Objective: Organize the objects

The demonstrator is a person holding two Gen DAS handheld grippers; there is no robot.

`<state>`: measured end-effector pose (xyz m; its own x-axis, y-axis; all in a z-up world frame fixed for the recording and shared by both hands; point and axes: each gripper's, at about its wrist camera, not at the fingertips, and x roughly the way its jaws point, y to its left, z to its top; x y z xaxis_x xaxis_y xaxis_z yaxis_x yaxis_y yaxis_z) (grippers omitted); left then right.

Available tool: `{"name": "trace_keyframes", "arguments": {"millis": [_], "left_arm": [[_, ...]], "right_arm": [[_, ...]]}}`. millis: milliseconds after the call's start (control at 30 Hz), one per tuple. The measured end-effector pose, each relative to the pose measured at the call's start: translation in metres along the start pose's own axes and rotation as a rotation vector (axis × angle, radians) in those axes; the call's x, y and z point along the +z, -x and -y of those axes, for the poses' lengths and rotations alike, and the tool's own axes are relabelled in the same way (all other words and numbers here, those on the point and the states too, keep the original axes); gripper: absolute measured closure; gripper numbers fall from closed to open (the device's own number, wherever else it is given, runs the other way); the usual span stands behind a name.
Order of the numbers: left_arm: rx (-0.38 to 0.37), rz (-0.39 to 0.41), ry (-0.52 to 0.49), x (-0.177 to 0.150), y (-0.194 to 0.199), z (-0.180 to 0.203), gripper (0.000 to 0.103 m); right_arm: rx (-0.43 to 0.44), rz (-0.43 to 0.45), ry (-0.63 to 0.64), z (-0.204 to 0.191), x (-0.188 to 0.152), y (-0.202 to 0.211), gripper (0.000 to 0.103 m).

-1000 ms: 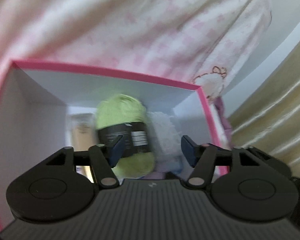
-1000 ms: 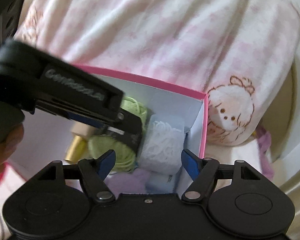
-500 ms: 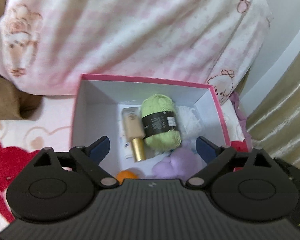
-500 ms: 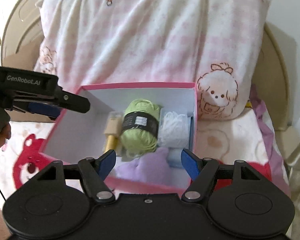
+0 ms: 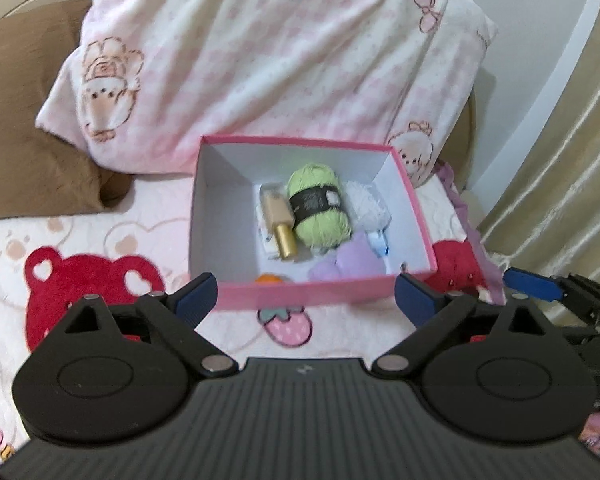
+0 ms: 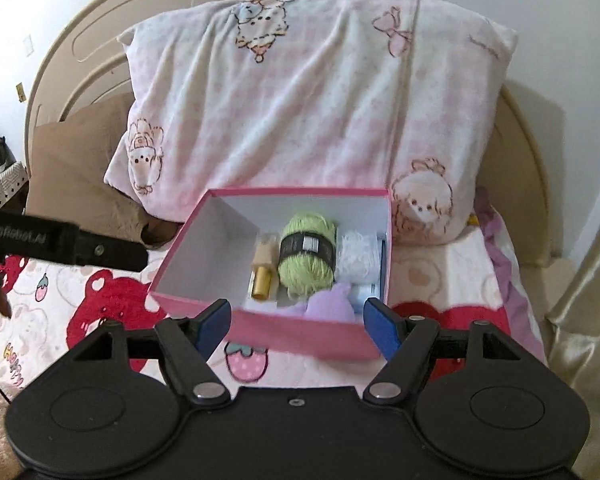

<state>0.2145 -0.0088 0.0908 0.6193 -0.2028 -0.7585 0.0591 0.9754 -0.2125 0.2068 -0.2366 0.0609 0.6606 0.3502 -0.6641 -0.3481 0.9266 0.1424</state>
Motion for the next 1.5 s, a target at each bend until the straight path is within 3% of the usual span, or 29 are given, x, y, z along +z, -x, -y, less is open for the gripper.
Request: {"name": "trace_keyframes", "arguments": {"millis": [200, 467, 700, 800, 1033, 1500], "left_arm": [[0.063, 0.017, -0.022, -0.034, 0.013, 0.004, 0.007], [0.094, 0.015, -0.023, -0.062, 0.016, 0.009, 0.007], [0.135, 0.001, 0.013, -0.074, 0.012, 0.002, 0.004], [0.133, -0.008, -0.006, -0.079, 0.013, 0.003, 0.004], [0.163, 0.000, -0.012, -0.086, 0.017, 0.007, 0.004], [0.183, -0.040, -0.008, -0.092, 0.006, 0.007, 0.004]], "right_arm": [[-0.025, 0.002, -0.019, -0.007, -0.017, 0.019, 0.025], [-0.057, -0.025, -0.019, -0.019, -0.034, 0.023, 0.025], [-0.075, -0.035, -0.042, -0.020, -0.038, 0.023, 0.022], [-0.122, -0.022, -0.037, -0.021, -0.041, 0.023, 0.021], [-0.128, -0.038, -0.069, -0.018, -0.046, 0.023, 0.021], [-0.207, -0.096, -0.110, -0.017, -0.051, 0.024, 0.009]]}}
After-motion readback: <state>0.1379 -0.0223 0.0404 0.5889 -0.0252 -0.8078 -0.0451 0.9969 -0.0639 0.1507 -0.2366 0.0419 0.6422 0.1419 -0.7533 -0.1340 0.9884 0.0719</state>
